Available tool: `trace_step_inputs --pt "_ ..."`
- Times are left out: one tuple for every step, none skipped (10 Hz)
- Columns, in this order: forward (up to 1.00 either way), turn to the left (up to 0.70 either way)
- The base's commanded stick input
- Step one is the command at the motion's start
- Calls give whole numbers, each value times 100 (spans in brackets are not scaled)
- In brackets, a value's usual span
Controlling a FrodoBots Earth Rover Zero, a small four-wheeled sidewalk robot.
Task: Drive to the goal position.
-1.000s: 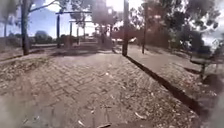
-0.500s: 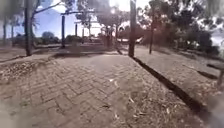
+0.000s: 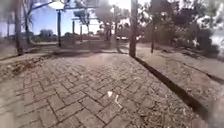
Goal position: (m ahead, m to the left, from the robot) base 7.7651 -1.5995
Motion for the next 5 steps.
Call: trace_step_inputs --pt "100 4" --pt "100 0" --pt "100 0" --pt "100 0" --pt "100 0"
